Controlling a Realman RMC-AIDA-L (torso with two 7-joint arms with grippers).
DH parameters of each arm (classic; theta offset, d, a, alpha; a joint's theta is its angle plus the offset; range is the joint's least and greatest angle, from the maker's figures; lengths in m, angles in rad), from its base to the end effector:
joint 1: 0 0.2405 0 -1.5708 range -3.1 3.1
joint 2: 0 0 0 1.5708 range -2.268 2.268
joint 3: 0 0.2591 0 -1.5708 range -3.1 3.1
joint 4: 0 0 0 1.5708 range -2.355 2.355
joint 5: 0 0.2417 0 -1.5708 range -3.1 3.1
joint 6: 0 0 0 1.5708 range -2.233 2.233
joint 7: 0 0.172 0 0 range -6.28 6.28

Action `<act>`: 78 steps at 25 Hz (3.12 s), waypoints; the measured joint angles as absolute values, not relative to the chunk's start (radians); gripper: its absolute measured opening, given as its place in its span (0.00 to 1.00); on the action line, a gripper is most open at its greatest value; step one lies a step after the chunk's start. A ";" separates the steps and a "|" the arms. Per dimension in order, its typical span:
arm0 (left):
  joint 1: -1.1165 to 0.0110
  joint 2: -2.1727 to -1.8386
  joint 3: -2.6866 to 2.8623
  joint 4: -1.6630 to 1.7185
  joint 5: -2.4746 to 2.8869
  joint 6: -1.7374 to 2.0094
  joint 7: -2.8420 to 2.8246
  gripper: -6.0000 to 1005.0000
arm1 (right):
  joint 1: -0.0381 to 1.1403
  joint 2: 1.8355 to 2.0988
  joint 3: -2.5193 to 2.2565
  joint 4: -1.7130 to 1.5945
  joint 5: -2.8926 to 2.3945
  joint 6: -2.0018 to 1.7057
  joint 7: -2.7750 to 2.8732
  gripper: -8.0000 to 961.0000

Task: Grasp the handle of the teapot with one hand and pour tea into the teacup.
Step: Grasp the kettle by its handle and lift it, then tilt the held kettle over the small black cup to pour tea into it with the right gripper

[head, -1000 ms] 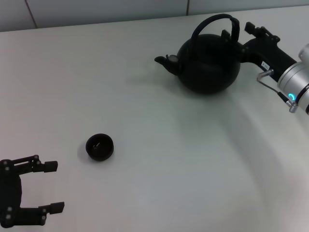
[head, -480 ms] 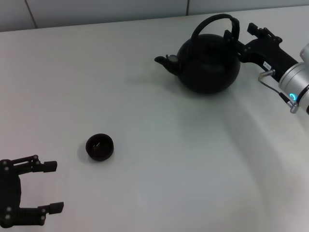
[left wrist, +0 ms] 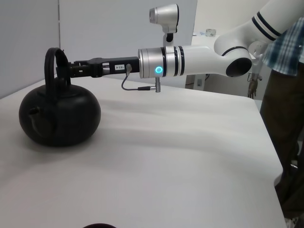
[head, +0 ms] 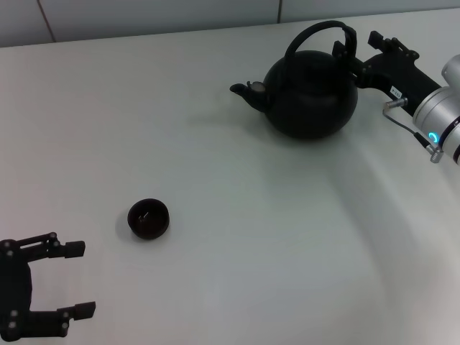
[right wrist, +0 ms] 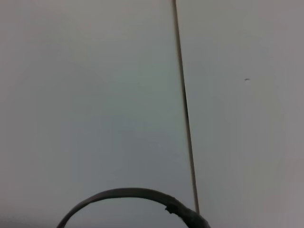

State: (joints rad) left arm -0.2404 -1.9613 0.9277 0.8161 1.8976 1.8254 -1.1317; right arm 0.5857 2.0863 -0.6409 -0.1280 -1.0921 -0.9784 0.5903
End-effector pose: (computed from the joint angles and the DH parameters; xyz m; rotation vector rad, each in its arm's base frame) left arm -0.3239 0.2657 0.0185 -2.9540 -0.2685 -0.5846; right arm 0.3373 0.4233 -0.0386 -1.8280 0.6955 0.6910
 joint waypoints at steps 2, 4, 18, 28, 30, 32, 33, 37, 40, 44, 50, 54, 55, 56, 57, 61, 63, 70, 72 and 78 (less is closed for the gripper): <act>-0.236 -1.962 0.927 0.816 1.898 1.827 -1.131 0.83 | 0.586 2.086 -0.643 -0.128 -1.092 -0.978 0.590 0.76; -0.235 -1.963 0.927 0.816 1.898 1.827 -1.131 0.83 | 0.586 2.086 -0.652 -0.127 -1.096 -0.979 0.584 0.74; -0.227 -1.965 0.926 0.816 1.897 1.827 -1.131 0.83 | 0.583 2.086 -0.654 -0.130 -1.099 -0.980 0.580 0.40; -0.227 -1.965 0.925 0.816 1.897 1.827 -1.131 0.83 | 0.586 2.084 -0.673 -0.133 -1.102 -0.995 0.524 0.11; -0.227 -1.965 0.925 0.816 1.897 1.827 -1.130 0.83 | 0.592 2.085 -0.697 -0.134 -1.102 -1.002 0.498 0.11; -0.228 -1.965 0.925 0.818 1.898 1.826 -1.130 0.83 | 0.601 2.085 -0.714 -0.133 -1.103 -1.003 0.489 0.11; -0.228 -1.965 0.925 0.818 1.898 1.826 -1.131 0.83 | 0.604 2.085 -0.717 -0.134 -1.103 -1.003 0.488 0.11; -0.229 -1.965 0.922 0.821 1.897 1.825 -1.130 0.83 | 0.623 2.085 -0.747 -0.135 -1.103 -1.007 0.485 0.11; -0.228 -1.965 0.914 0.821 1.897 1.827 -1.130 0.83 | 0.633 2.086 -0.800 -0.144 -1.103 -1.017 0.485 0.11; -0.228 -1.966 0.911 0.822 1.896 1.829 -1.130 0.83 | 0.640 2.087 -0.874 -0.172 -1.103 -1.031 0.485 0.11; -0.228 -1.969 0.898 0.822 1.896 1.828 -1.129 0.83 | 0.646 2.087 -0.898 -0.177 -1.103 -1.115 0.485 0.11; -0.231 -1.970 0.897 0.822 1.897 1.822 -1.129 0.83 | 0.646 2.084 -0.949 -0.193 -1.103 -1.148 0.485 0.11; -0.232 -1.970 0.895 0.822 1.897 1.821 -1.129 0.83 | 0.646 2.084 -0.968 -0.200 -1.103 -1.149 0.485 0.11; -0.233 -1.970 0.893 0.822 1.897 1.821 -1.129 0.83 | 0.646 2.084 -0.980 -0.204 -1.103 -1.150 0.485 0.11; -0.233 -1.970 0.893 0.822 1.897 1.821 -1.129 0.83 | 0.646 2.084 -0.997 -0.211 -1.103 -1.152 0.485 0.11; -0.236 -1.971 0.877 0.822 1.897 1.820 -1.129 0.83 | 0.650 2.085 -1.062 -0.235 -1.103 -1.156 0.486 0.11; -0.236 -1.972 0.875 0.823 1.897 1.820 -1.129 0.83 | 0.653 2.085 -1.086 -0.243 -1.103 -1.156 0.487 0.11; -0.236 -1.976 0.873 0.829 1.898 1.817 -1.129 0.83 | 0.667 2.087 -1.165 -0.255 -1.103 -1.151 0.487 0.11; -0.235 -1.976 0.873 0.830 1.898 1.816 -1.129 0.83 | 0.670 2.087 -1.178 -0.259 -1.103 -1.150 0.487 0.11; -0.234 -1.977 0.873 0.830 1.898 1.816 -1.129 0.83 | 0.665 2.087 -1.208 -0.299 -1.103 -1.149 0.487 0.11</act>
